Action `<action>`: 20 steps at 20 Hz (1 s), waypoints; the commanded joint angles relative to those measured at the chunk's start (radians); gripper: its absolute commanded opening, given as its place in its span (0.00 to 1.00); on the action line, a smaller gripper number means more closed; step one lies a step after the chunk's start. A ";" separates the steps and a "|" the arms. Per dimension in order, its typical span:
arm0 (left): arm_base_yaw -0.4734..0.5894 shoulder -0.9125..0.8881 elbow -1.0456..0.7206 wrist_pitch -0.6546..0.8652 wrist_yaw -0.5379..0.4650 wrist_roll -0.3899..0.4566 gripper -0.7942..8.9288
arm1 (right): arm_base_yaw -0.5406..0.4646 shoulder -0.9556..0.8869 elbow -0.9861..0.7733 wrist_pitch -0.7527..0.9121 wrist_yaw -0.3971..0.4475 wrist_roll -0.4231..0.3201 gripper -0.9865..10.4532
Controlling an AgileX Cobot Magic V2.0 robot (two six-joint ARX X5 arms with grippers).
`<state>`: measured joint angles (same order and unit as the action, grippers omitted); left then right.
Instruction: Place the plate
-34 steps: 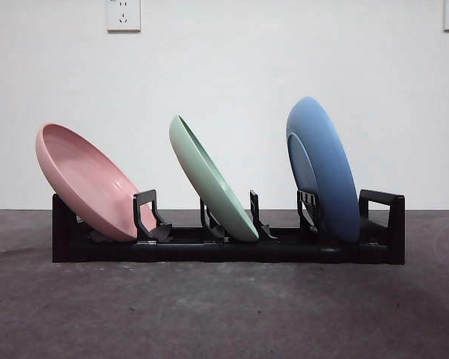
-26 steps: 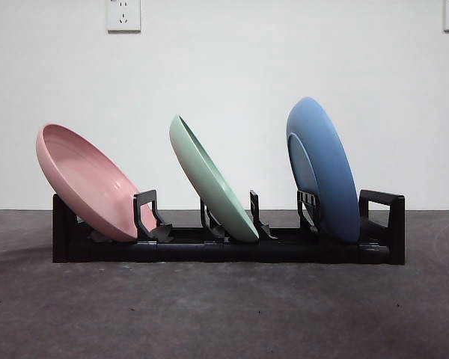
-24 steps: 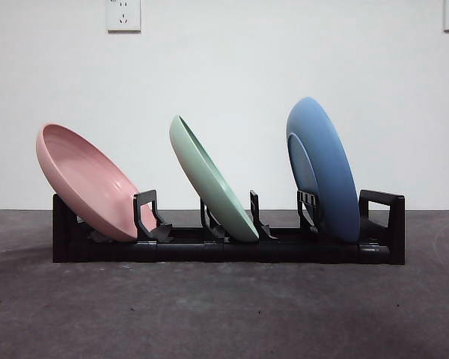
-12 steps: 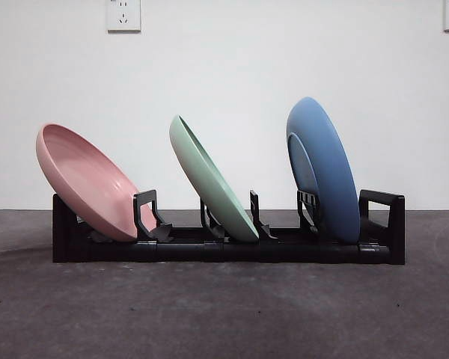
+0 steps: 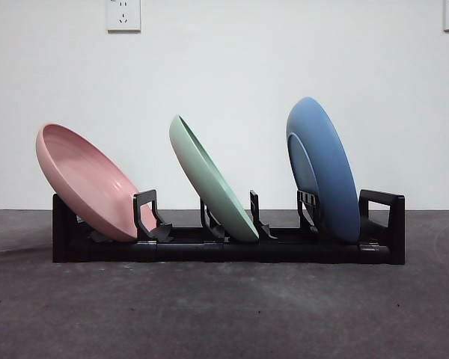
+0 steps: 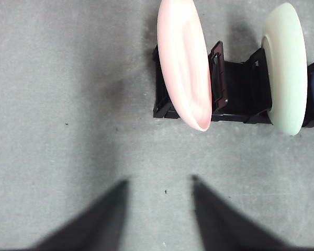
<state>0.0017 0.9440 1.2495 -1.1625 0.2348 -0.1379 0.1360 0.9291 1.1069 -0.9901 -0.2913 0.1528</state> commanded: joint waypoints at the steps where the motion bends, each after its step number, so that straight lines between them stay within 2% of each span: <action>1: -0.003 0.008 0.025 0.010 -0.003 0.025 0.35 | 0.011 0.020 0.022 -0.018 -0.001 -0.011 0.30; 4: -0.003 0.008 0.025 0.012 -0.003 0.025 0.35 | 0.038 0.077 0.052 -0.016 -0.075 0.002 0.30; 7: -0.003 0.008 0.025 0.023 -0.003 0.024 0.35 | 0.068 0.210 0.146 -0.011 -0.140 0.025 0.30; 14: -0.003 0.008 0.025 0.027 -0.003 0.021 0.35 | 0.141 0.550 0.420 0.040 -0.147 0.011 0.30; 20: -0.003 0.008 0.025 0.027 -0.003 0.021 0.35 | 0.177 0.701 0.480 0.136 -0.144 -0.004 0.30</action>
<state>0.0013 0.9440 1.2499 -1.1473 0.2348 -0.1230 0.3077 1.6154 1.5627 -0.8627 -0.4347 0.1600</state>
